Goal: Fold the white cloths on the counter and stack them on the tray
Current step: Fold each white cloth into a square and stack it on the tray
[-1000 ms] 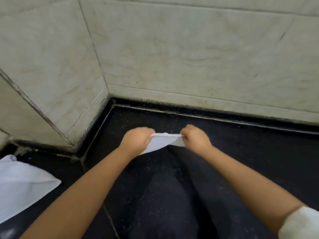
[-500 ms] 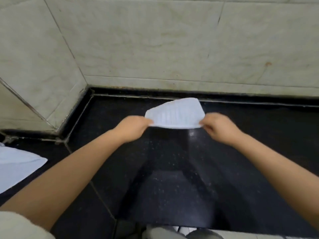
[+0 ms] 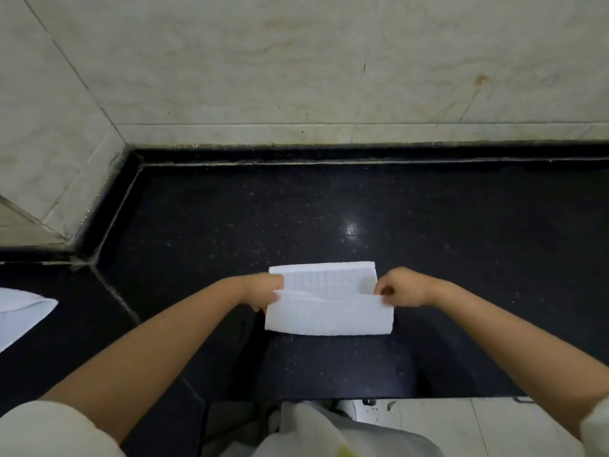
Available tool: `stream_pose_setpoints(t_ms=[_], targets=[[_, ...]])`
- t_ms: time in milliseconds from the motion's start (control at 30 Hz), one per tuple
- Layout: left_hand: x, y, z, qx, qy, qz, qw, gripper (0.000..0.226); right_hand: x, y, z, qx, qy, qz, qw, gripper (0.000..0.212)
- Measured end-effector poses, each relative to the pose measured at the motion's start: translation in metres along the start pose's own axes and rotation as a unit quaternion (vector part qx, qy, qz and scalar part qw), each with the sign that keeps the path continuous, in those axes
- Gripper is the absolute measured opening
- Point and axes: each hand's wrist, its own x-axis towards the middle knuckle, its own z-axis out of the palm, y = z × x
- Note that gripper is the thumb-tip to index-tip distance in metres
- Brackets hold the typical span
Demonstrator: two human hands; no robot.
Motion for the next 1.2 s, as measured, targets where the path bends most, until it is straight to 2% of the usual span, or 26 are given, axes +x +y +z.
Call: stream_pose_setpoints(t_ms=[100, 200, 400, 567, 767, 1000, 1100, 1133, 1200], targets=[[0.016, -0.010, 0.000, -0.005, 0.164, 0.006, 0.986, 0.012, 0.015, 0.007, -0.003, 0.020, 0.132, 0.013, 0.991, 0.023], [0.028, -0.014, 0.001, -0.008, 0.252, -0.042, 0.967, 0.014, 0.034, 0.009, -0.001, 0.024, 0.187, 0.029, 0.982, 0.023], [0.048, -0.017, 0.004, 0.018, 0.288, -0.090, 0.953, 0.022, 0.063, 0.013, 0.010, 0.043, 0.234, 0.094, 0.967, 0.023], [0.063, -0.023, 0.010, 0.006, 0.311, -0.094, 0.946, 0.019, 0.072, 0.019, 0.020, 0.024, 0.269, 0.105, 0.957, 0.023], [0.065, -0.028, 0.020, 0.106, 0.318, -0.051, 0.941, 0.032, 0.074, 0.018, 0.030, -0.036, 0.248, 0.080, 0.965, 0.030], [0.062, -0.018, 0.012, 0.122, 0.293, -0.045, 0.947, 0.019, 0.073, 0.014, 0.019, -0.079, 0.220, 0.079, 0.969, 0.023], [0.045, -0.010, -0.014, 0.067, 0.335, -0.027, 0.939, 0.018, 0.061, 0.010, -0.007, -0.055, 0.318, 0.045, 0.945, 0.019], [0.035, -0.008, -0.025, 0.059, 0.370, -0.009, 0.927, 0.015, 0.053, 0.009, -0.019, -0.045, 0.370, 0.025, 0.928, 0.016], [0.015, -0.004, -0.042, 0.097, 0.459, 0.062, 0.881, 0.005, 0.037, 0.007, -0.037, -0.032, 0.472, -0.025, 0.881, 0.012]])
